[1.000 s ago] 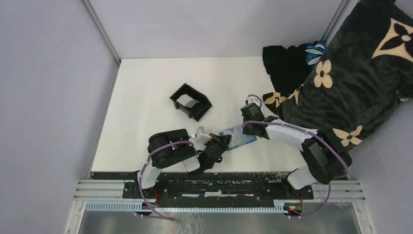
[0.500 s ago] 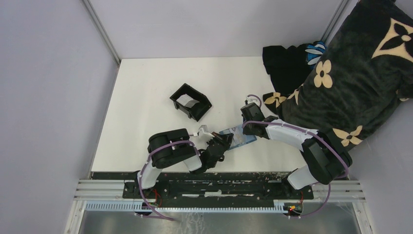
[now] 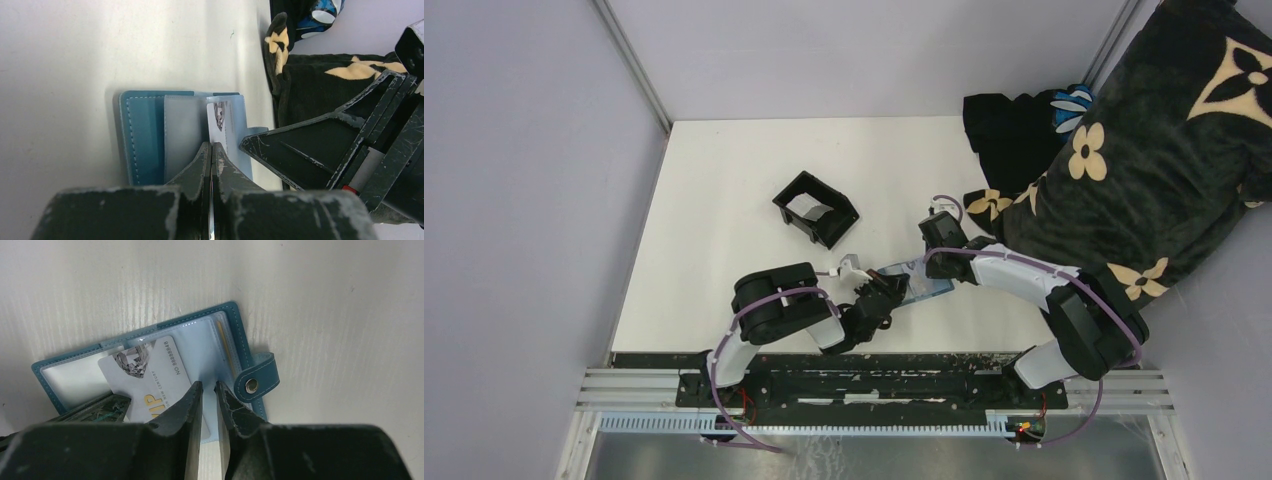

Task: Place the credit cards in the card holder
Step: Insert the credit card into the card holder.

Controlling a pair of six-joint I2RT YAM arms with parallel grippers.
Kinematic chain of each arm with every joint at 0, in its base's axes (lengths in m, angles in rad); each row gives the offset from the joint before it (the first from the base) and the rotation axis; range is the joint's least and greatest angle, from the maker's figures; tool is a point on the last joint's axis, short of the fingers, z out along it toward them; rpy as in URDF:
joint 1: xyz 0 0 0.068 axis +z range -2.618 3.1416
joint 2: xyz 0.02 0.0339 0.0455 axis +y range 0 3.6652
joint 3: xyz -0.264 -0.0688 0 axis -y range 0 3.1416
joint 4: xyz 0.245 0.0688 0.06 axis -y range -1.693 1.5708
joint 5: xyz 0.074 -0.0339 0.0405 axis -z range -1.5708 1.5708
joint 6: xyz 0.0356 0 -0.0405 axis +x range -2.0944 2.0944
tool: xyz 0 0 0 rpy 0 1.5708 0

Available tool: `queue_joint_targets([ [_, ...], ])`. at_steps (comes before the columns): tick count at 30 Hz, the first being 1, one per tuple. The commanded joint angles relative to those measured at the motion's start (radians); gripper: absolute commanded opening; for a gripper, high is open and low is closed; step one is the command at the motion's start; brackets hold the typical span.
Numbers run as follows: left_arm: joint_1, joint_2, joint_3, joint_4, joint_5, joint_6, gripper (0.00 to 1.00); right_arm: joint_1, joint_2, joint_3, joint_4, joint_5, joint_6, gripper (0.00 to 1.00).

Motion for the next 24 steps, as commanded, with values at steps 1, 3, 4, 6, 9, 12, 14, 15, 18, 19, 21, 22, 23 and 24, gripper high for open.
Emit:
queue_joint_targets([
  [1,-0.005,0.019,0.026,-0.041,-0.007,0.073,0.03,-0.011,-0.017,0.042,-0.060,0.055,-0.007,0.24],
  [3,-0.005,0.017,0.030,-0.054,-0.007,0.077,0.03,-0.016,-0.020,0.046,-0.059,0.064,-0.003,0.24],
  [4,-0.005,0.018,0.030,-0.055,-0.008,0.077,0.03,-0.019,-0.022,0.046,-0.059,0.071,-0.001,0.24],
  [6,-0.005,0.019,0.028,-0.055,-0.010,0.077,0.03,-0.027,-0.025,0.047,-0.059,0.083,0.002,0.24],
  [9,-0.003,0.019,0.027,-0.057,-0.010,0.076,0.03,-0.040,-0.028,0.049,-0.062,0.097,0.006,0.25],
  [12,-0.001,0.019,0.024,-0.064,-0.010,0.074,0.03,-0.054,-0.026,0.047,-0.062,0.106,0.011,0.25],
  [14,0.001,0.017,0.022,-0.065,-0.008,0.074,0.03,-0.063,-0.023,0.046,-0.061,0.106,0.015,0.25],
  [15,0.001,0.016,0.021,-0.066,-0.008,0.075,0.03,-0.066,-0.022,0.046,-0.061,0.108,0.016,0.25],
  [18,0.003,0.013,0.016,-0.068,-0.010,0.076,0.03,-0.078,-0.018,0.045,-0.058,0.114,0.022,0.25],
  [19,0.003,0.013,0.015,-0.068,-0.010,0.076,0.03,-0.082,-0.015,0.046,-0.058,0.114,0.023,0.24],
  [21,0.004,0.012,0.013,-0.068,-0.010,0.079,0.03,-0.089,-0.005,0.047,-0.059,0.115,0.026,0.24],
  [22,0.004,0.011,0.014,-0.067,-0.009,0.082,0.03,-0.093,-0.001,0.050,-0.060,0.116,0.028,0.23],
  [23,0.005,0.012,0.015,-0.067,-0.006,0.087,0.03,-0.096,0.004,0.052,-0.062,0.118,0.030,0.23],
  [24,0.004,0.012,0.016,-0.066,-0.004,0.089,0.03,-0.101,0.010,0.052,-0.061,0.118,0.032,0.22],
])
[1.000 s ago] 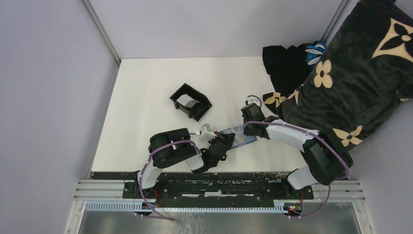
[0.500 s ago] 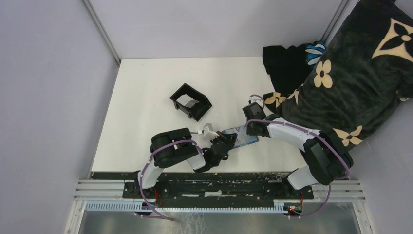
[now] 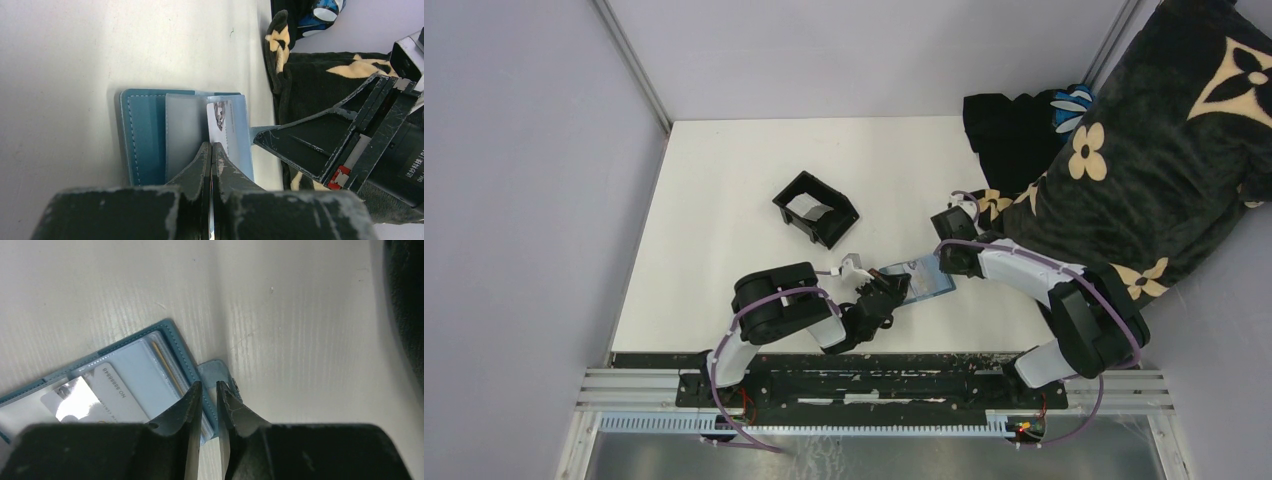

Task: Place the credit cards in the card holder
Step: Insert the credit card into the card holder.

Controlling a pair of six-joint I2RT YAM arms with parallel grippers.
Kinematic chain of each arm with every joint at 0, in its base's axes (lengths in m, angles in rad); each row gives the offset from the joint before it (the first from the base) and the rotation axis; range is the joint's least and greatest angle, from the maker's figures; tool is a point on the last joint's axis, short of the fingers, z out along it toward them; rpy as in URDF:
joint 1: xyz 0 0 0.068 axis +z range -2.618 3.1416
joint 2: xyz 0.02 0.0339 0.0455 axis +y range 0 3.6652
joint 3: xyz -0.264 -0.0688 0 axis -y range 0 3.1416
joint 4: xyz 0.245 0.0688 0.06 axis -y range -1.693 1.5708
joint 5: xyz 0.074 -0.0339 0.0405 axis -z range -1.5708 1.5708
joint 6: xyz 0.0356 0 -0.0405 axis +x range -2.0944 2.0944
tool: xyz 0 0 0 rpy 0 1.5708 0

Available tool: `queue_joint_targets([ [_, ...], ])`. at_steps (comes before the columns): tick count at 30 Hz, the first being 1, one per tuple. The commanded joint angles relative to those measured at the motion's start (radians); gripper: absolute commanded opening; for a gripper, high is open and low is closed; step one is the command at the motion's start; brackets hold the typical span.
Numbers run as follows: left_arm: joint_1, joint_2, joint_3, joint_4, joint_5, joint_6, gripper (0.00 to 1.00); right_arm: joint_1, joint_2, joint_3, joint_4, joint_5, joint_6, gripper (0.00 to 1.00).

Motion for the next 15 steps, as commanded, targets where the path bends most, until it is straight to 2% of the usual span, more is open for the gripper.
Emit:
queue_joint_targets([
  [1,0.004,0.012,-0.001,-0.039,-0.012,0.091,0.03,-0.017,0.013,0.040,0.000,0.039,0.019,0.22],
  [15,0.007,0.001,0.002,-0.014,0.025,0.172,0.03,-0.028,0.078,0.034,0.018,-0.072,0.026,0.10],
])
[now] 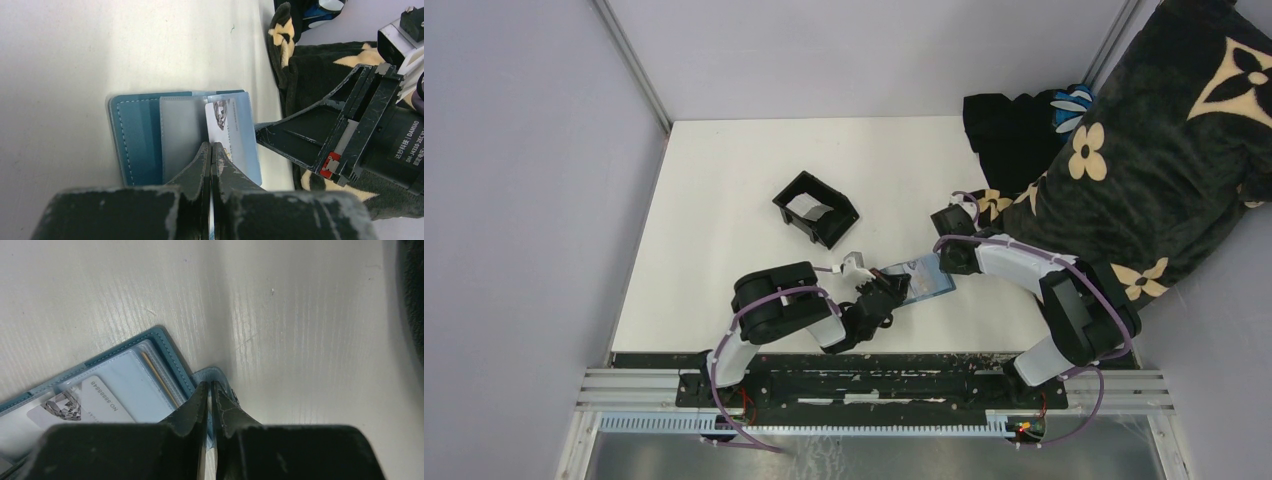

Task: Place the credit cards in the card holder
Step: Insert the credit card into the card holder.

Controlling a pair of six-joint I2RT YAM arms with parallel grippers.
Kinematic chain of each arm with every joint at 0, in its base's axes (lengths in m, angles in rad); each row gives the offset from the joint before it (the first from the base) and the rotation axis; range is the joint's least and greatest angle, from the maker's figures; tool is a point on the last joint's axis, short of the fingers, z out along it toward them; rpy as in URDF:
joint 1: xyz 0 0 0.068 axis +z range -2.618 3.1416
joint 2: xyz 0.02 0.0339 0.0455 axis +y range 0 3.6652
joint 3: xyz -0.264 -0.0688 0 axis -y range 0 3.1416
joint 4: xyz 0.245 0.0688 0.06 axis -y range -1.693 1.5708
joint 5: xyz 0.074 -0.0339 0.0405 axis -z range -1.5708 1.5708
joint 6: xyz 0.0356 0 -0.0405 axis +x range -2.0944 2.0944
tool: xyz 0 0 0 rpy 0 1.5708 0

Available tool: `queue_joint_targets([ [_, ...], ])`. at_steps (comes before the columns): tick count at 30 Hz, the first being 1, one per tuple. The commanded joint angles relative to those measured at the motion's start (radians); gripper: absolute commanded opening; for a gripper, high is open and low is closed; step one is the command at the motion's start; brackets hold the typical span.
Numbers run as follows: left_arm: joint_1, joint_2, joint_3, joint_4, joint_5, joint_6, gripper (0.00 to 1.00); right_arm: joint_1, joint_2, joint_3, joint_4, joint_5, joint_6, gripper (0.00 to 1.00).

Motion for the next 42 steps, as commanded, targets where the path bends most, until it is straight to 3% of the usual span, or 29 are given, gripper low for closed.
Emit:
queue_joint_targets([
  [1,0.004,0.002,0.002,-0.008,0.019,0.123,0.03,-0.001,0.012,0.011,0.022,-0.070,0.016,0.10],
  [12,0.019,0.004,0.023,0.031,0.094,0.197,0.03,0.033,0.002,-0.016,0.027,-0.130,0.030,0.08],
  [35,0.021,-0.078,-0.010,-0.017,0.138,0.237,0.03,0.198,-0.024,-0.031,-0.006,-0.071,0.117,0.09],
  [42,0.021,-0.240,-0.071,-0.170,0.070,0.291,0.17,0.201,-0.062,-0.021,-0.032,-0.037,0.106,0.11],
])
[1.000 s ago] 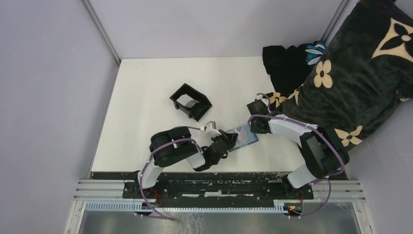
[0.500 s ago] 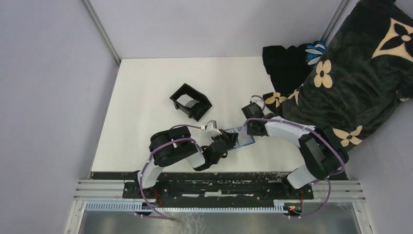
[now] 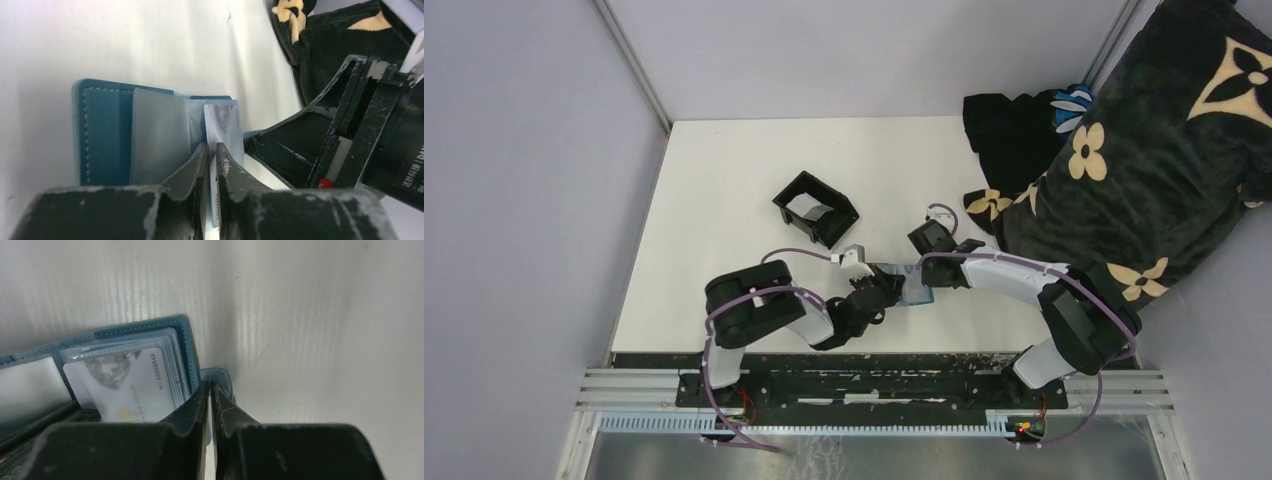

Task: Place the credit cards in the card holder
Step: Insert the credit card into the card holder, then close the card holder at the center of the board.

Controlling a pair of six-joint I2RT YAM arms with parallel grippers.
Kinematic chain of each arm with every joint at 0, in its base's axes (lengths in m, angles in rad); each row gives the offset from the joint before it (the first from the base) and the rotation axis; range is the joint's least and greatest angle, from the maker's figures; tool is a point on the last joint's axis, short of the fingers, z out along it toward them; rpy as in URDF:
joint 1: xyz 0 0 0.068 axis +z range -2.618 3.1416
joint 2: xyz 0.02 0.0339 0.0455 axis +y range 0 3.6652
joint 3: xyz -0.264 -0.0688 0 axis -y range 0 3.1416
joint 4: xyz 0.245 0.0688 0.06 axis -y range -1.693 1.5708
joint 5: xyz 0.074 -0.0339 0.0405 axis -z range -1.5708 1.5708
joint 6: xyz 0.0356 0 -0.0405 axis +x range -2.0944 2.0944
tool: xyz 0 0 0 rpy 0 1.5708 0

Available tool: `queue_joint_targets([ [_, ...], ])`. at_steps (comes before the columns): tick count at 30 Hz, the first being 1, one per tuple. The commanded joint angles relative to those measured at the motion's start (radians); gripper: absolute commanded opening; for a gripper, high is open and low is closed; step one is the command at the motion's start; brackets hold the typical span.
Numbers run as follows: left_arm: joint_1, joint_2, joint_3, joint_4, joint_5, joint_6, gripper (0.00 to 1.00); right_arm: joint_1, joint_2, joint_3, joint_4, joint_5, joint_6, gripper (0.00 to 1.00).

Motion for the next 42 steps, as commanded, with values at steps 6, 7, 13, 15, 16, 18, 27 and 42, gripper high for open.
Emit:
queue_joint_targets([
  [6,-0.002,-0.268,-0.031,-0.212,-0.083,0.170,0.30,0.018,-0.059,0.016,-0.039,-0.047,0.009,0.13],
  [7,-0.003,-0.287,-0.033,-0.222,-0.084,0.182,0.32,0.018,-0.058,0.017,-0.039,-0.049,0.009,0.13],
  [13,-0.002,-0.406,-0.065,-0.311,-0.123,0.209,0.36,0.024,-0.056,0.011,-0.030,-0.058,0.016,0.13],
  [15,-0.003,-0.445,-0.089,-0.347,-0.152,0.207,0.36,0.027,-0.055,0.009,-0.026,-0.061,0.018,0.13],
  [16,-0.002,-0.461,-0.104,-0.373,-0.173,0.198,0.36,0.027,-0.055,0.007,-0.024,-0.062,0.020,0.13],
  [18,-0.002,-0.490,-0.141,-0.414,-0.216,0.170,0.36,0.028,-0.057,0.003,-0.021,-0.063,0.021,0.13],
  [27,0.001,-0.486,-0.220,-0.560,-0.298,0.011,0.37,0.028,-0.048,0.002,-0.016,-0.066,0.015,0.14],
  [42,0.041,-0.377,-0.211,-0.471,-0.154,0.055,0.10,0.029,-0.034,0.005,-0.020,-0.076,0.006,0.14],
])
